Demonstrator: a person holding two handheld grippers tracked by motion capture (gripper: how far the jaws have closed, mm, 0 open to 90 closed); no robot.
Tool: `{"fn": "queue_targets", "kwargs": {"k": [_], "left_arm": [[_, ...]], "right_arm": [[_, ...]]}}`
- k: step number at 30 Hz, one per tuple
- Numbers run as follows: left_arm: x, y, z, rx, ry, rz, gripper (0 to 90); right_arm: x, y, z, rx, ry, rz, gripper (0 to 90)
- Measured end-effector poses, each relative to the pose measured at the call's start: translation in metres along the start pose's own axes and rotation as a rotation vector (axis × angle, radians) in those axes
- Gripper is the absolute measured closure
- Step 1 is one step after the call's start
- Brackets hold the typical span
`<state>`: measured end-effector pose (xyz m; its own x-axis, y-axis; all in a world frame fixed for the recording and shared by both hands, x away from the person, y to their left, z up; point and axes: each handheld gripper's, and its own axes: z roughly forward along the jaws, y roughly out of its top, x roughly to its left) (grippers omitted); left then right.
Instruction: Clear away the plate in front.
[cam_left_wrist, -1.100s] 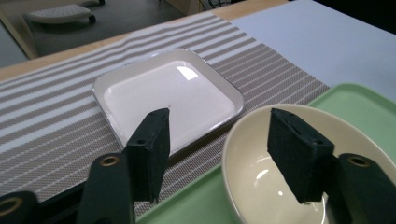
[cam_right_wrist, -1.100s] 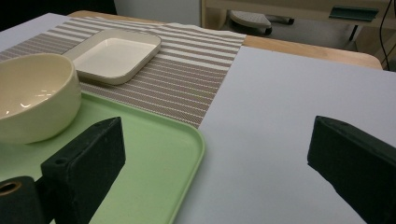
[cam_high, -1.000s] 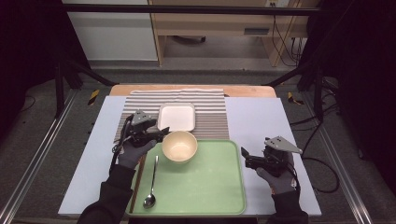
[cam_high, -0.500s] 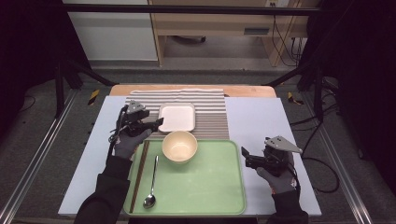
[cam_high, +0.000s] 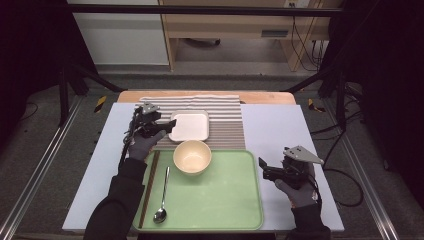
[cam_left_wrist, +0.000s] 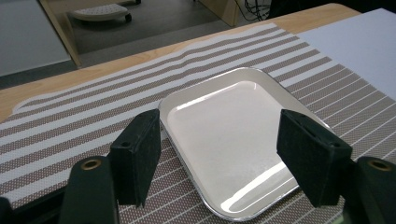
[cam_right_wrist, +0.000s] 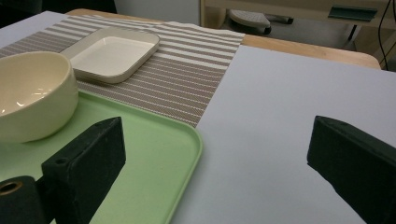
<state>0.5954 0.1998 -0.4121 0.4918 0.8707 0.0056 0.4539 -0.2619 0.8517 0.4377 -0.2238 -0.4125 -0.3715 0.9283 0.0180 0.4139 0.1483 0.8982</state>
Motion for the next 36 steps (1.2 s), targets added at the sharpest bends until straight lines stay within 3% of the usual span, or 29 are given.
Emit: {"fn": "queue_targets", "kwargs": {"k": [15,19,24,36], "left_arm": [[0.006,-0.017,0.037,0.144,0.02,-0.005,38.4],[0.008,-0.02,0.042,0.183,0.019,0.002,42.8],[0.009,-0.025,0.045,0.226,0.019,-0.017,48.3],[0.006,-0.03,0.051,0.277,0.026,-0.054,61.8]], "right_arm": [[0.001,-0.001,0.002,0.009,0.002,-0.005,4.5],[0.0,-0.001,0.002,0.008,0.005,0.001,4.5],[0.0,-0.001,0.001,0.005,0.005,0.004,4.5],[-0.001,0.0,0.0,0.004,0.004,0.001,4.6]]}}
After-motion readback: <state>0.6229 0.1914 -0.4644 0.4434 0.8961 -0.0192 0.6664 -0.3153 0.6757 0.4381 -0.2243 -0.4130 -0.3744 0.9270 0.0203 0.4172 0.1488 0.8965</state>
